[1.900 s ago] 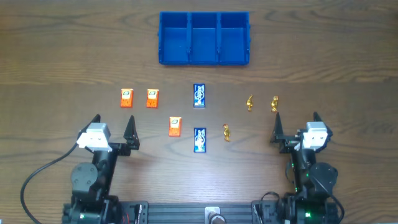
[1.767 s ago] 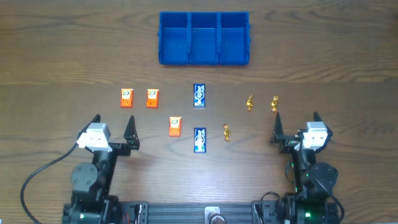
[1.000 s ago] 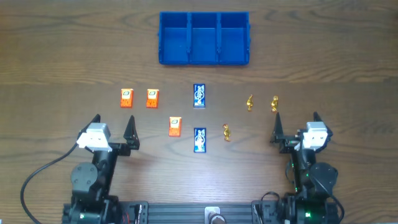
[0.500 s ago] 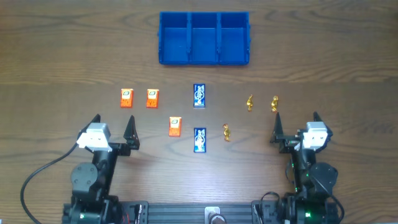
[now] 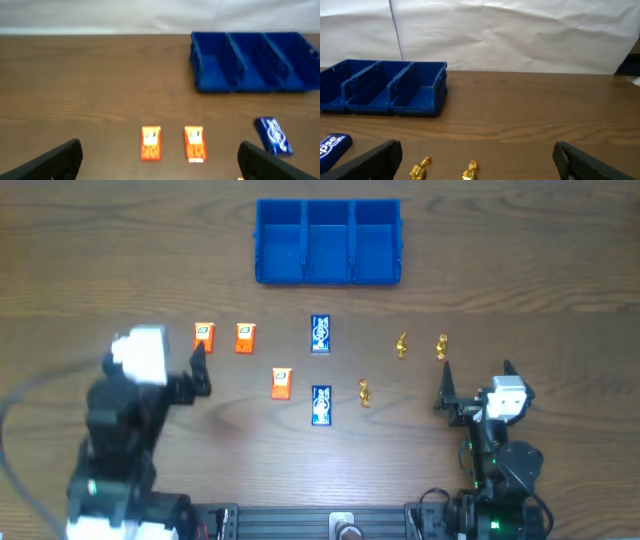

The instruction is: Sort Candies Into Trays

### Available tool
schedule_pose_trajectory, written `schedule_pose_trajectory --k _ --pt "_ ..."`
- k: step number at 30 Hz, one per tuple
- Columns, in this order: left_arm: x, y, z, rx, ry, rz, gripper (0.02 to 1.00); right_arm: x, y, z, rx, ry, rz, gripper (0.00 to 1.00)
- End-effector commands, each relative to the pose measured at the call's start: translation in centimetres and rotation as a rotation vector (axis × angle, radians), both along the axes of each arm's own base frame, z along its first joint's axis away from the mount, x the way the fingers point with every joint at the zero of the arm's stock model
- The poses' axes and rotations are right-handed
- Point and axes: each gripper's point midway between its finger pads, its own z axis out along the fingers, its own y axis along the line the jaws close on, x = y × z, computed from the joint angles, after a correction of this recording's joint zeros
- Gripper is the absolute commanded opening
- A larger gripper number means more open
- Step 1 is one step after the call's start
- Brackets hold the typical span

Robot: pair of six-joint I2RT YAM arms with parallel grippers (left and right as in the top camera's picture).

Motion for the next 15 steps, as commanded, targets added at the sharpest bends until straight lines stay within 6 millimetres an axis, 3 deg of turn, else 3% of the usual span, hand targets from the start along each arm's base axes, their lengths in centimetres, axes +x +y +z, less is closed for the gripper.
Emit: schedule_pose_trajectory --k 1,4,7,9,15 --pt "4.5 -0.2 -3.5 0.073 0.276 -0.002 0.998 0.0 0.0 0.0 -0.014 -0.003 0.001 1.0" --pt "6.8 -0.1 -9.3 0.076 0.473 0.015 0.998 0.0 0.0 0.0 -0.014 -0.003 0.001 0.998" --pt "7.9 0.9 -13.9 0.035 0.603 0.027 0.996 0.0 0.0 0.0 -0.014 -0.003 0.001 0.998" --pt "8.4 1.5 -16.0 0.004 0.661 0.029 0.998 0.0 0.0 0.0 -0.015 -0.003 0.001 0.998" --pt "10.5 1.1 -18.7 -0.024 0.742 0.001 1.0 0.0 0.0 0.0 -0.014 -0.003 0.001 0.998"
